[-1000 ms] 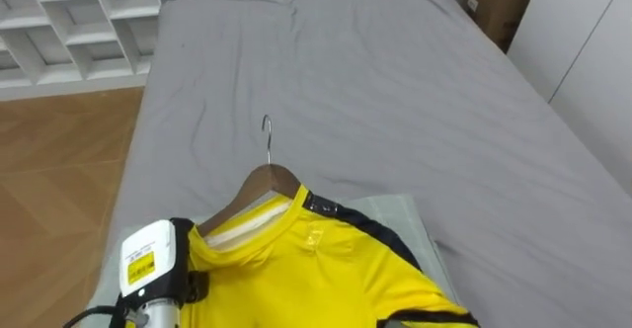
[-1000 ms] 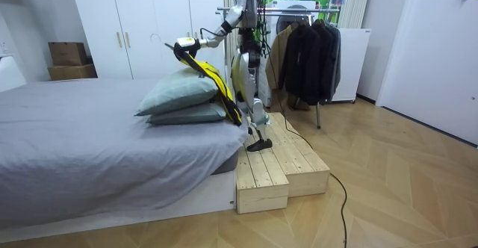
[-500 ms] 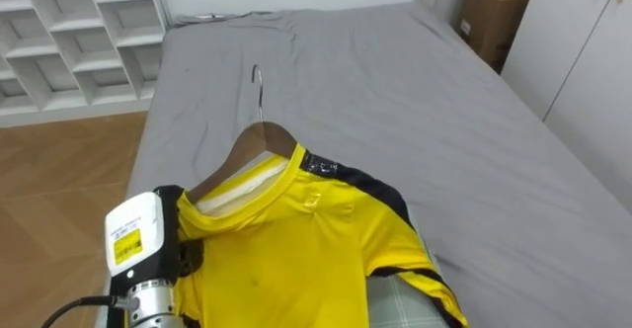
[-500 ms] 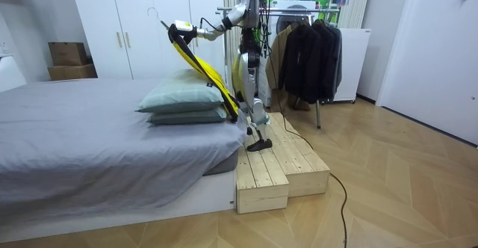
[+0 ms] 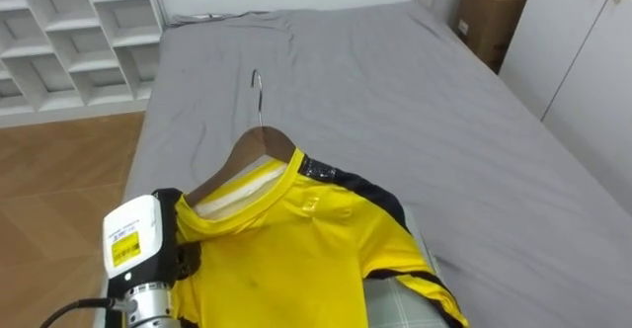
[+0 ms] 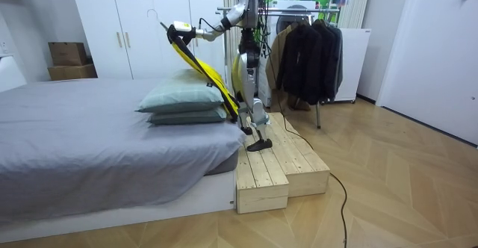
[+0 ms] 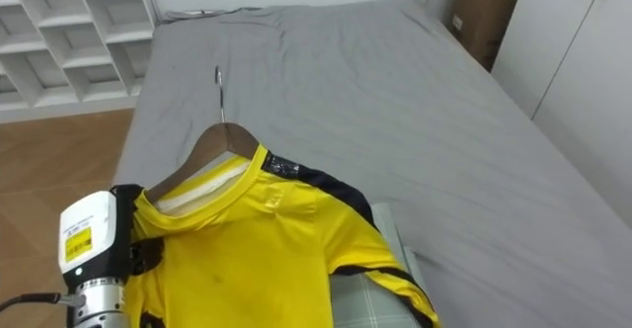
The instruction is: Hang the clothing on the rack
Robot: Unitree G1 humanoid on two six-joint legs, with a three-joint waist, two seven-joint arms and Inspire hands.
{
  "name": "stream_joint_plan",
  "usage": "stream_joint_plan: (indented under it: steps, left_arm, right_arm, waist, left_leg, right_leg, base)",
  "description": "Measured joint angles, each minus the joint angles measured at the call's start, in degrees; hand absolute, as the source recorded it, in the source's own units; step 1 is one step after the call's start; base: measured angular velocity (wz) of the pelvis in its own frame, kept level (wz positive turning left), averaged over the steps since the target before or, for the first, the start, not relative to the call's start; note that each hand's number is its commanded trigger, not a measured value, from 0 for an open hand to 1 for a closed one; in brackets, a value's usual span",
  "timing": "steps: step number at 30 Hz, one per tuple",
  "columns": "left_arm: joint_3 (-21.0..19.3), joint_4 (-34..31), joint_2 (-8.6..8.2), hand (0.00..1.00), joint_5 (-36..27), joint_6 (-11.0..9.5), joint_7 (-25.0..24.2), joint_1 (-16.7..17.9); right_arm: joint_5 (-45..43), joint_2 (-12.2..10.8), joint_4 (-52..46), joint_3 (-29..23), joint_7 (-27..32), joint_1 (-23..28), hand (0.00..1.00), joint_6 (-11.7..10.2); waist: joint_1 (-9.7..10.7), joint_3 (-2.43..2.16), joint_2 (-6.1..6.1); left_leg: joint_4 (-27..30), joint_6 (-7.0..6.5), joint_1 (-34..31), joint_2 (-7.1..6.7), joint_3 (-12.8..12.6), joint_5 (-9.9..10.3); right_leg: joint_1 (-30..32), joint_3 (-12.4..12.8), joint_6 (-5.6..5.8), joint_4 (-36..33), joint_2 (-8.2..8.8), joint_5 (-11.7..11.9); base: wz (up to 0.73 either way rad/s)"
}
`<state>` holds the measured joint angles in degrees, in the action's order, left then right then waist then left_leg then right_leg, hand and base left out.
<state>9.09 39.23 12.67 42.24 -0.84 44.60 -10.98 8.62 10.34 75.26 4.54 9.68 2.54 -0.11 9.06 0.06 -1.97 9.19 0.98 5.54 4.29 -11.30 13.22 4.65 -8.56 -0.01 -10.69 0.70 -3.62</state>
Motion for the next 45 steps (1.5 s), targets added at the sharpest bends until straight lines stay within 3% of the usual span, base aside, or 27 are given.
stream_joint_plan:
  steps: [5, 7, 11, 13, 21, 29, 40, 45]
  left_arm:
    - [0.00, -3.21, 0.30, 1.00, 0.10, 0.56, 0.01, 0.71]
    - [0.00, -7.42, 1.33, 1.00, 0.11, 0.55, 0.14, 1.42]
    - [0.00, -11.72, 3.55, 1.00, -0.01, 0.48, 0.36, 1.45]
    - [0.00, -12.86, 4.32, 1.00, -0.01, 0.50, 1.35, 1.69]
    - [-0.05, -17.66, 4.32, 1.00, 0.08, 0.60, 1.47, 4.36]
    - [0.01, -20.36, 4.23, 1.00, -0.02, 1.17, -0.55, 4.86]
    - [-0.06, -27.37, 2.73, 1.00, 1.26, 2.74, -3.32, 7.03]
    - [0.18, -29.69, 1.95, 1.00, 1.27, 4.26, -5.37, 8.18]
  right_arm:
    - [-0.14, 1.30, -0.01, -1.71, 4.08, -0.32, 0.00, 0.45]
    - [-0.22, 1.36, -1.70, -3.80, 6.94, -0.35, 0.00, 1.47]
    - [-0.22, 1.84, -4.19, -6.36, 9.89, -1.41, 0.00, 1.42]
    - [0.05, 2.07, -6.11, -9.02, 11.96, -2.00, 0.00, 1.42]
    - [-0.25, 2.35, -15.27, -13.03, 17.54, -2.38, 0.00, 1.54]
    - [-5.49, 2.26, -30.31, -13.15, 21.88, -2.13, 0.00, 1.45]
    - [-27.42, 0.35, -51.53, -12.54, 23.27, 0.97, 0.00, 1.47]
    - [-29.69, -1.04, -57.64, -12.13, 23.17, 1.41, 0.00, 1.55]
  waist:
    - [-0.15, 0.03, 0.02]
    - [-0.29, 0.08, 0.12]
    - [-0.14, 0.40, 1.03]
    - [-0.05, 0.30, 1.69]
    - [-0.52, 0.08, 2.16]
    - [-1.18, -0.02, 2.30]
    - [-1.70, -0.05, 2.45]
    - [-1.56, -0.10, 2.39]
  left_leg:
    - [0.04, 0.00, 0.01, -0.02, 0.04, 0.00]
    - [0.05, 0.00, 0.09, -0.01, 0.03, 0.00]
    - [0.27, 0.00, 0.20, -0.07, -0.04, 0.00]
    - [0.33, 0.00, 0.16, -0.03, 0.00, 0.00]
    - [0.27, 0.00, 0.14, -0.04, 0.08, 0.00]
    - [0.14, 0.00, 1.37, 0.10, 0.10, 0.00]
    - [-0.45, 0.00, 2.14, 0.02, -0.34, 0.00]
    - [-0.47, 0.00, 2.42, 0.07, -0.35, 0.00]
  right_leg:
    - [0.00, 0.37, 0.07, -0.12, -0.01, -0.26]
    - [0.00, 0.12, 0.06, -0.29, -0.02, -0.26]
    - [0.14, 0.09, 0.02, -1.04, 0.11, -0.56]
    - [0.11, 0.26, 0.00, -1.02, 0.10, -0.57]
    - [0.15, 0.45, 0.01, -1.00, 0.06, -0.57]
    - [-0.98, -0.14, -0.06, -0.99, 0.04, -0.52]
    - [-1.79, 0.83, 0.13, -0.04, -0.20, -0.43]
    - [-1.93, 0.80, 0.10, -0.18, -0.23, -0.36]
  base:
    - [0.00]
    - [0.00]
    - [0.00]
    - [0.00]
    - [0.00]
    - [0.00]
    - [-0.02]
    - [0.00]
